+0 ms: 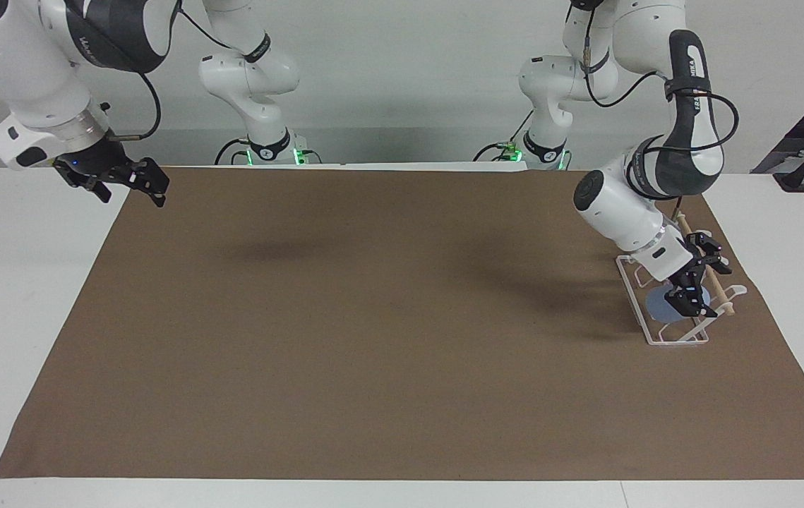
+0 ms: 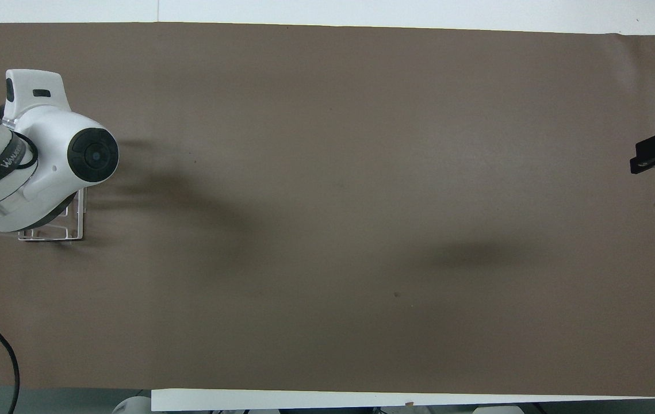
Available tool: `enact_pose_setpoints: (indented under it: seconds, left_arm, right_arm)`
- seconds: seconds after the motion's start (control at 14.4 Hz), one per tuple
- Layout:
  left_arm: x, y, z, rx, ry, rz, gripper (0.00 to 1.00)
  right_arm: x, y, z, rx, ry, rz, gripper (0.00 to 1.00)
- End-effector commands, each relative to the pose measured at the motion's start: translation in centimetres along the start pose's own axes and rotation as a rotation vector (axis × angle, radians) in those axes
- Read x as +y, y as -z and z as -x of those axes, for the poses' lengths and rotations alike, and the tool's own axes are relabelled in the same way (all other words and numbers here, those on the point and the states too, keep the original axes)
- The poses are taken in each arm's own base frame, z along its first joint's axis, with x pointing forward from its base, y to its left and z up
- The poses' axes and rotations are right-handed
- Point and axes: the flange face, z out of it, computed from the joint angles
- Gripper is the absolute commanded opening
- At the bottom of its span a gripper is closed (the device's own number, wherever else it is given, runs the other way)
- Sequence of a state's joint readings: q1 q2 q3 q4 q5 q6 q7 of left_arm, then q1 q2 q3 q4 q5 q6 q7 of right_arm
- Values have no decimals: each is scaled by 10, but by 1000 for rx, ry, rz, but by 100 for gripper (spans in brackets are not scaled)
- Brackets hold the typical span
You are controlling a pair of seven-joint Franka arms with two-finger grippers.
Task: Hang cup on cup holder
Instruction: 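Open the left gripper and lift it away from the cup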
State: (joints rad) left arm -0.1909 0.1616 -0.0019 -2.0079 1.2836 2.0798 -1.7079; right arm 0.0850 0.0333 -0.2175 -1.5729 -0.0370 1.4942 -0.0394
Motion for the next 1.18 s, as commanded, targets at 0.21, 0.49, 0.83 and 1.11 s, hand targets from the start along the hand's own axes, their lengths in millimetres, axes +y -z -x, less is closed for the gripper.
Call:
enact_pose_setpoints:
  seconds: [0.21,0.49,0.83,1.11]
  left_arm:
    - [-3,23,-51,-96,43,20,100]
    - [-12,52,-120,-417,-6,115,100]
    - [-34,50,-134,-730,-173,307,100]
    - [-45,59,-137,-856,-528,499,100]
  right_arm:
    - [2,0,4,8,-14,18,99]
    - [2,2,2,24,-9,19,99]
    - [4,3,3,27,-12,18,99]
    - [5,3,0,27,-15,19,99]
